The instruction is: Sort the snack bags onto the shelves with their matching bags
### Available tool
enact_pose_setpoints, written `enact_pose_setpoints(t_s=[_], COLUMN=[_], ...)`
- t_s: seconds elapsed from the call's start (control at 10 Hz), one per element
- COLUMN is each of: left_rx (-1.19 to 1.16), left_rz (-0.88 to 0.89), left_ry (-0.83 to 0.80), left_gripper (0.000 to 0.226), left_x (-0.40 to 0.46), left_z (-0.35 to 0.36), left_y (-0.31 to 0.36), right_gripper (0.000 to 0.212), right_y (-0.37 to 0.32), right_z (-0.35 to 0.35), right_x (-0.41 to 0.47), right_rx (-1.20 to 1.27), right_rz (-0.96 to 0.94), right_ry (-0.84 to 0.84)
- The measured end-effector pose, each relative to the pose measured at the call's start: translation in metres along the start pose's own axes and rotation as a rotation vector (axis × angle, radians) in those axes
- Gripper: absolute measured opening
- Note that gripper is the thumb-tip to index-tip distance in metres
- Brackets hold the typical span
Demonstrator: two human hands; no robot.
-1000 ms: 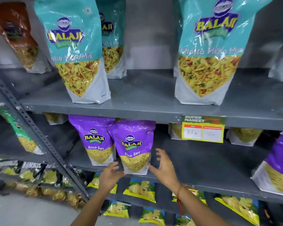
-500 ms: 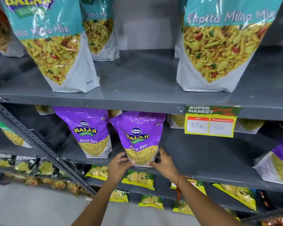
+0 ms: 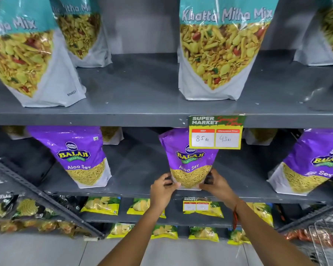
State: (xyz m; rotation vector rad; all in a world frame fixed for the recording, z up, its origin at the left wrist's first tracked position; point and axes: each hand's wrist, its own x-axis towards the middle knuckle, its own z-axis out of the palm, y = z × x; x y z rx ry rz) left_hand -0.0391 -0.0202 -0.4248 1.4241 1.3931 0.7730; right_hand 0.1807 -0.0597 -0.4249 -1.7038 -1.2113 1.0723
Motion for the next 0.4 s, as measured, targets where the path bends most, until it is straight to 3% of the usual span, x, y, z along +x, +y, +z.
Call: enact_pose_setpoints(t_s=[0.3,0.4], left_rx=[-0.003,-0.046], left_rz=[-0.004,0.047], left_ry=[0.014,0.098], left_gripper=[0.052,0.049], left_x=[-0.008,-0.02], left_z=[0.003,-0.001], left_y=[0.003,0.011], right_gripper=[0.067,0.062], right_y=[-0.01,-0.023], right_z=[-0.001,-0.003], right_x=[-0.014,-0.032], right_rx=[-0.029,-0.086], right_rz=[-0.011,-0.085], right_ry=[0.022,0.177])
